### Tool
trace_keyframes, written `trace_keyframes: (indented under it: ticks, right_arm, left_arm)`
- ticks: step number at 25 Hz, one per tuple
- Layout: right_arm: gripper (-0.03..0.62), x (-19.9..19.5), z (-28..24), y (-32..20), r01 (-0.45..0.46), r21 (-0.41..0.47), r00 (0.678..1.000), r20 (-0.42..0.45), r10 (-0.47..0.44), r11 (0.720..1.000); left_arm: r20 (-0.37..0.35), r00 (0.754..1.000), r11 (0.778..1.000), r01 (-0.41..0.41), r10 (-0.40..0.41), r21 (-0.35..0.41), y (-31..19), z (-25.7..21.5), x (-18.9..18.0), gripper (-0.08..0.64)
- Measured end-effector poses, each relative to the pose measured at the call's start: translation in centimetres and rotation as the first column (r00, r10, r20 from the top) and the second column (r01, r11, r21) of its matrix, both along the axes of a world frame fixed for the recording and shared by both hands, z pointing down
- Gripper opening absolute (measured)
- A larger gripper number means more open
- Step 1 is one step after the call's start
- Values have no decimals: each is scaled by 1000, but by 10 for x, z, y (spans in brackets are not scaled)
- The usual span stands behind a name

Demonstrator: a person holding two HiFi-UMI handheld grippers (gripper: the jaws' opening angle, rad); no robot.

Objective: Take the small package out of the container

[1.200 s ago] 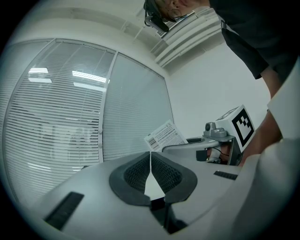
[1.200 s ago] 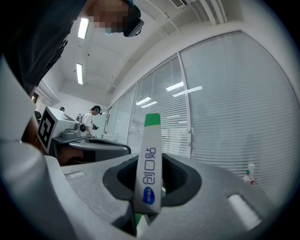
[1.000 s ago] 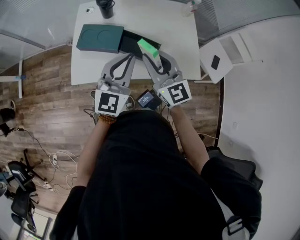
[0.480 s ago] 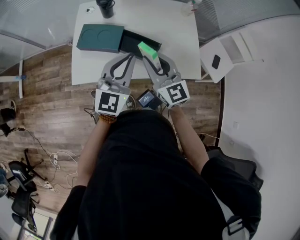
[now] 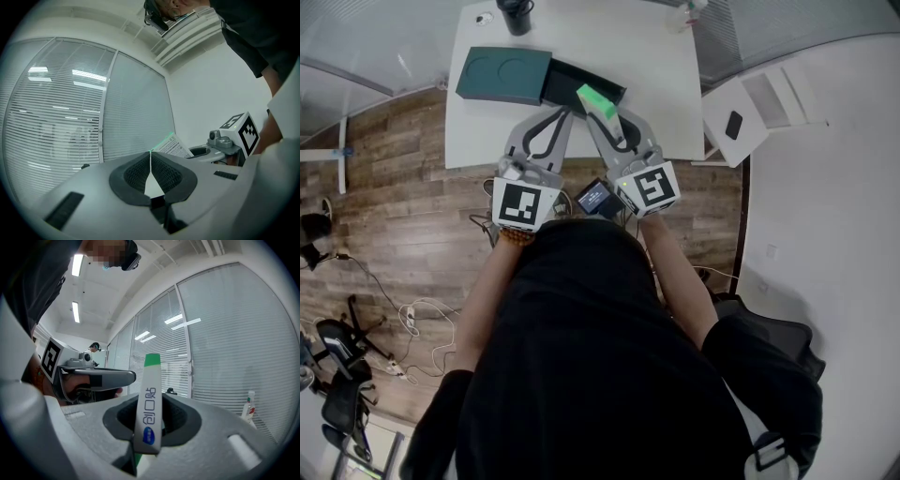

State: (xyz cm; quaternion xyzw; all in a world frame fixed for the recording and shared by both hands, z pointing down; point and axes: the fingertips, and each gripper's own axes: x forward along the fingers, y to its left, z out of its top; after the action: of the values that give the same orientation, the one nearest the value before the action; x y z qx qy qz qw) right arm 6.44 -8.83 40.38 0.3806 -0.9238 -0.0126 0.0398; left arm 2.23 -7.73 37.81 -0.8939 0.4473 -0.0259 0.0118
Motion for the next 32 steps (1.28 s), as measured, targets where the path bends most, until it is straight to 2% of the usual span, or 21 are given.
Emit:
trace_keyframes:
  ticks: [32]
  right_arm:
    - [84, -1, 5, -1, 3, 5, 999, -50, -3, 1000]
  left_arm:
    - [-5, 1000, 1000, 10, -10, -15, 0, 4, 0, 11]
